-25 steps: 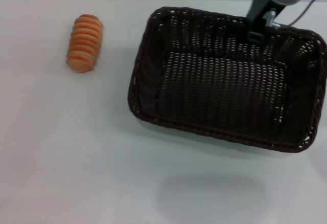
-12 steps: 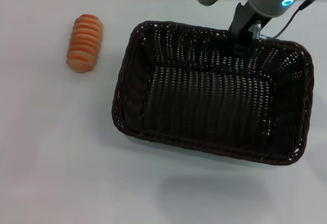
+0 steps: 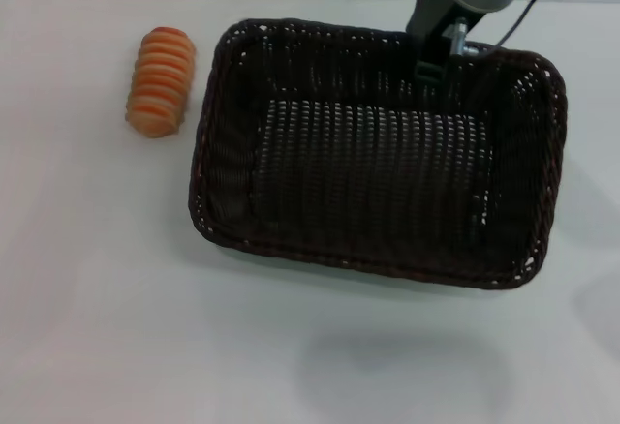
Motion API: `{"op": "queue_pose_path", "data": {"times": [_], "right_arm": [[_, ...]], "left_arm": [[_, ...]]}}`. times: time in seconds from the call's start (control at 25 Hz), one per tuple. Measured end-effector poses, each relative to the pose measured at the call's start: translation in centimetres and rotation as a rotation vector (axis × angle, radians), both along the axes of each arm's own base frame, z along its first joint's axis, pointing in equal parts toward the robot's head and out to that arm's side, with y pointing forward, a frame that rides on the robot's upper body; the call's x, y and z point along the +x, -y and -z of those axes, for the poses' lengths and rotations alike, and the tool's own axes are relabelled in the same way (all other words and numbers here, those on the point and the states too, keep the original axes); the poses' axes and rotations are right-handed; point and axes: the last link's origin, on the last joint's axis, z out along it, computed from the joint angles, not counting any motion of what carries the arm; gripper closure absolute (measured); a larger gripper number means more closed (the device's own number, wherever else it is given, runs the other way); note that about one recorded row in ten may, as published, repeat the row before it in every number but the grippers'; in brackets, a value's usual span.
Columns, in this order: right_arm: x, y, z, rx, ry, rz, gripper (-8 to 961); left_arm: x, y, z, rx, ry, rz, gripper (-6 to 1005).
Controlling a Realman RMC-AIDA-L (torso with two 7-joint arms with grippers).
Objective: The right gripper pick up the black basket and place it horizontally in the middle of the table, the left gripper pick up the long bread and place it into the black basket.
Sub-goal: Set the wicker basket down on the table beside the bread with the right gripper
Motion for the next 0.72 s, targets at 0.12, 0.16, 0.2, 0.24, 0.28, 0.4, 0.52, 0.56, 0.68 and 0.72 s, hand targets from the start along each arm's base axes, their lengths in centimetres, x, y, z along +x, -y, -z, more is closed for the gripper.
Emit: {"op": "queue_pose_path", "data": {"times": [0.12,0.16,0.2,0.24,0.28,0.4,0.52,0.56,0.68,0.72], "right_arm": [[-0.6,0.1,0.3,0.009,0.019,-0.035,827],[-0.7,0.2,0.5,0.006,0.027,-0.046,801],[-0.8,0.3,0.7,0.004,0.033,-0.053,775],[-0.9,0.4,0.9,0.003,0.038,-0.06,748],[-1.0,0.4,1.1,0.003,0.04,-0.066,722],[-1.1,0.5,1.4,0.014,0.046,-0.073,648],[-1.2,0.4,1.7,0.037,0.06,-0.092,575],[-1.2,0.4,1.9,0.045,0.063,-0.102,551],[-1.4,0.1,2.3,0.078,0.069,-0.139,496],[-1.4,0.0,2.4,0.089,0.072,-0.151,489]], "left_arm": [[0.1,-0.1,0.0,0.0,0.002,0.002,162],[0.1,-0.1,0.1,0.0,0.003,0.002,162],[0.0,-0.2,0.1,0.0,0.004,0.003,162],[0.1,-0.3,0.2,-0.001,0.006,0.004,162],[0.1,-0.3,0.2,-0.001,0.007,0.005,162],[0.2,-0.4,0.2,-0.003,0.009,0.007,162],[0.2,-0.5,0.3,-0.004,0.01,0.008,162],[0.2,-0.5,0.3,-0.005,0.01,0.009,162],[0.2,-0.5,0.3,-0.005,0.01,0.01,162],[0.3,-0.5,0.4,-0.006,0.01,0.012,162]]}}
